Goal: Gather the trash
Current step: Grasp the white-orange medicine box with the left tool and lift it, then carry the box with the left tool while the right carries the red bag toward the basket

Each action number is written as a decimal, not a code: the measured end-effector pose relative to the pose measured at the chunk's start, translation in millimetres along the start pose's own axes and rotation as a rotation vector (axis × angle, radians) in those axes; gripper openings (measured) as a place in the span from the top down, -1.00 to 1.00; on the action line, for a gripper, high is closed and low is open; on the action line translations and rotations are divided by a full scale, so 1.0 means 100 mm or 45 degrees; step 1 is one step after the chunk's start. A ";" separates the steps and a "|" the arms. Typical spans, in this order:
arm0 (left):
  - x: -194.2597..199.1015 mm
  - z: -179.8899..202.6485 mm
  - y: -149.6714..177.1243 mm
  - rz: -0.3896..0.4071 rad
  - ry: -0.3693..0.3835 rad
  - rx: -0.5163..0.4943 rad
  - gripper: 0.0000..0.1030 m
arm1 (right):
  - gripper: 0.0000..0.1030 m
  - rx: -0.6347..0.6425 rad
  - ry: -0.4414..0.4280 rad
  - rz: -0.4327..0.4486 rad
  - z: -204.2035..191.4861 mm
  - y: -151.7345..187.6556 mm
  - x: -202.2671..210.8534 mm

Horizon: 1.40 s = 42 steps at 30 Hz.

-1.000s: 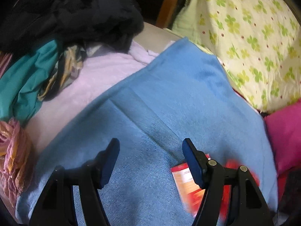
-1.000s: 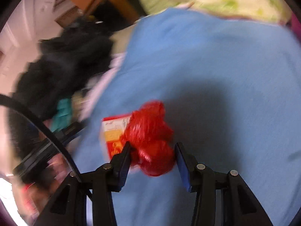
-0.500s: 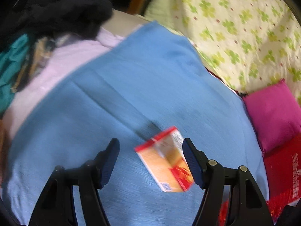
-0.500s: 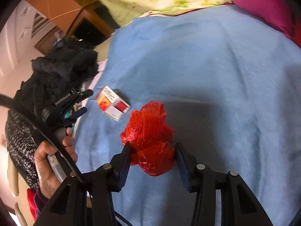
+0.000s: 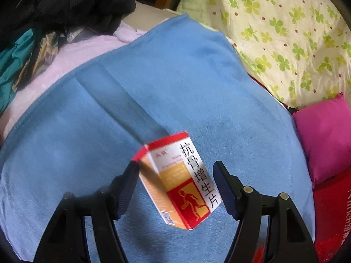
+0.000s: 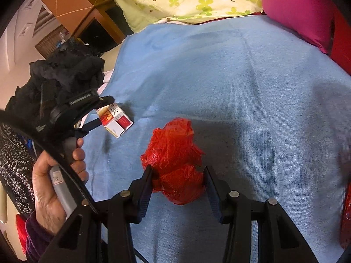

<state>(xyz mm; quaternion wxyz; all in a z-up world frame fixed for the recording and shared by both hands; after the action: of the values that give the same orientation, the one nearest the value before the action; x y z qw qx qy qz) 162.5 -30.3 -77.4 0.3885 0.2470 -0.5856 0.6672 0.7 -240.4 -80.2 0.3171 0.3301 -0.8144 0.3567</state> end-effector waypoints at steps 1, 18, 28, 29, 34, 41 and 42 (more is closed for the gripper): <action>-0.02 0.01 0.01 -0.006 -0.004 -0.002 -0.37 | 0.05 0.005 0.001 -0.002 -0.01 0.01 -0.01; -0.21 0.09 0.08 -0.044 0.088 -0.090 -0.48 | 0.05 0.009 -0.001 -0.003 0.00 0.04 -0.05; -0.03 0.02 0.07 -0.027 0.097 -0.117 -0.27 | 0.05 0.029 0.015 0.017 0.00 0.03 -0.02; 0.02 0.06 0.06 -0.013 0.103 -0.138 -0.27 | 0.05 0.032 0.020 0.028 -0.01 0.03 -0.01; 0.31 0.32 0.01 0.092 0.066 -0.299 -0.24 | 0.05 0.071 0.042 0.111 -0.04 -0.02 0.12; 0.62 0.65 0.02 0.208 0.108 -0.445 -0.24 | 0.05 0.066 0.050 0.230 -0.02 -0.10 0.35; 0.67 0.69 0.03 0.225 0.098 -0.469 -0.24 | 0.05 0.076 0.059 0.257 -0.03 -0.11 0.39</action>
<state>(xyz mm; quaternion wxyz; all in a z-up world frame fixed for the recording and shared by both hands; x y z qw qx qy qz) 113.0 -82.4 -12.8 0.3890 0.0939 -0.7020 0.5891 -12.5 -256.2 -44.8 0.2881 0.2473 -0.8250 0.4186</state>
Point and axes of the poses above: each gripper's, at about its wrist camera, not at the fingertips, and x roughly against the way its jaws point, z to its right, y to its underside, the point moved 6 cm from there along -x, roughly the way its jaws point, and after that the axes turned 15 degrees about -x, right-handed, at the moved point
